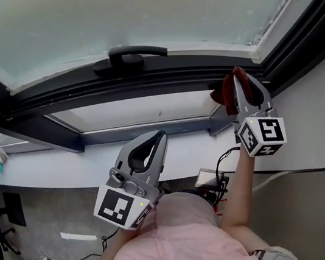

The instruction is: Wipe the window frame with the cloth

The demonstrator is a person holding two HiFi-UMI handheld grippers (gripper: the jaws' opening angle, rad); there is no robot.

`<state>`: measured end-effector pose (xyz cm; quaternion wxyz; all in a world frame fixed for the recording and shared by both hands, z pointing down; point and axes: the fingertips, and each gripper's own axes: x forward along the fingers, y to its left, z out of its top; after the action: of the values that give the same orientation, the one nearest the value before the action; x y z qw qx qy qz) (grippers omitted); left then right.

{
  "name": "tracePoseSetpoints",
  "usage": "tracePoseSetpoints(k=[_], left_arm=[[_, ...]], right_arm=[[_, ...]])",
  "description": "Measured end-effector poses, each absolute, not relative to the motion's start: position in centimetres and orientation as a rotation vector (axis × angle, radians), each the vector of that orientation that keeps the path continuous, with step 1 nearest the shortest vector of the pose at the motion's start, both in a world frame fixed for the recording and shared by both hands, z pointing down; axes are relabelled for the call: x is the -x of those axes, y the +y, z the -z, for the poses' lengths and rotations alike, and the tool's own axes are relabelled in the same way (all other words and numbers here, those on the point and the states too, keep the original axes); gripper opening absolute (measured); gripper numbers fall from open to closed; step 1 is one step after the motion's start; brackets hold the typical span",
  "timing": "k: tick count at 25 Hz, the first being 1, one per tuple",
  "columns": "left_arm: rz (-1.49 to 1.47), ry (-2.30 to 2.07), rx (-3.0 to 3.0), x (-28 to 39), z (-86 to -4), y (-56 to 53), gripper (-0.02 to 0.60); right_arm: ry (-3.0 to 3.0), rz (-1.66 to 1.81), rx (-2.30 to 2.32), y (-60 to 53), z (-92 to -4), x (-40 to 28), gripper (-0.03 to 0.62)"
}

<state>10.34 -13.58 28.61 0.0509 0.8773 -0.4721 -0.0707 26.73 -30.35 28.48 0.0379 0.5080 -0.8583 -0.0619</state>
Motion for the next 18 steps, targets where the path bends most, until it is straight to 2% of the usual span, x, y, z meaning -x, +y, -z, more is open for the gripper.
tracePoseSetpoints(k=[18], left_arm=[[0.21,-1.437,-2.673,-10.5,-28.5,-13.9,-0.003]], right_arm=[[-2.586,0.175,-1.673,-31.1,-28.5,-30.1,0.061]])
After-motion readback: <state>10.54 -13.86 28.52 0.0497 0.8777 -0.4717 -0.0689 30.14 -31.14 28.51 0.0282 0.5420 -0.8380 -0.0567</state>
